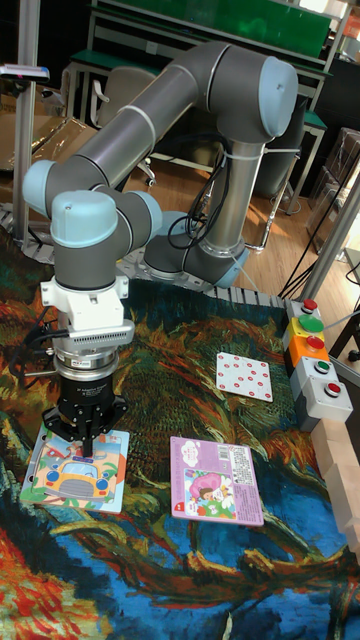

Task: Assemble one piece of a puzzle

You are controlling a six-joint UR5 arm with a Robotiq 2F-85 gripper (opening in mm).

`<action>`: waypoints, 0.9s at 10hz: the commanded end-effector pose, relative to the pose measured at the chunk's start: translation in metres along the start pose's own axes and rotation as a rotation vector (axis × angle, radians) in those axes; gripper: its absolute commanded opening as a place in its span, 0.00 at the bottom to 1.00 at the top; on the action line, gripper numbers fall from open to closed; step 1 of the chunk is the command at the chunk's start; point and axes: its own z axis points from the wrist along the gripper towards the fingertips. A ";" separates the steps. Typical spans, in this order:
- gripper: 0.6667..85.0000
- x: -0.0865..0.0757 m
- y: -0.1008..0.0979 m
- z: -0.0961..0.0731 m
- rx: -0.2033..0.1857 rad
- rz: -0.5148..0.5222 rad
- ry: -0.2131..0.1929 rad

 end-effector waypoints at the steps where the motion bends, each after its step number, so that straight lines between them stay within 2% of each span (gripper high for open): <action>1: 0.01 0.000 0.001 -0.002 -0.006 0.008 -0.008; 9: 0.01 0.008 -0.001 -0.003 -0.004 0.006 -0.009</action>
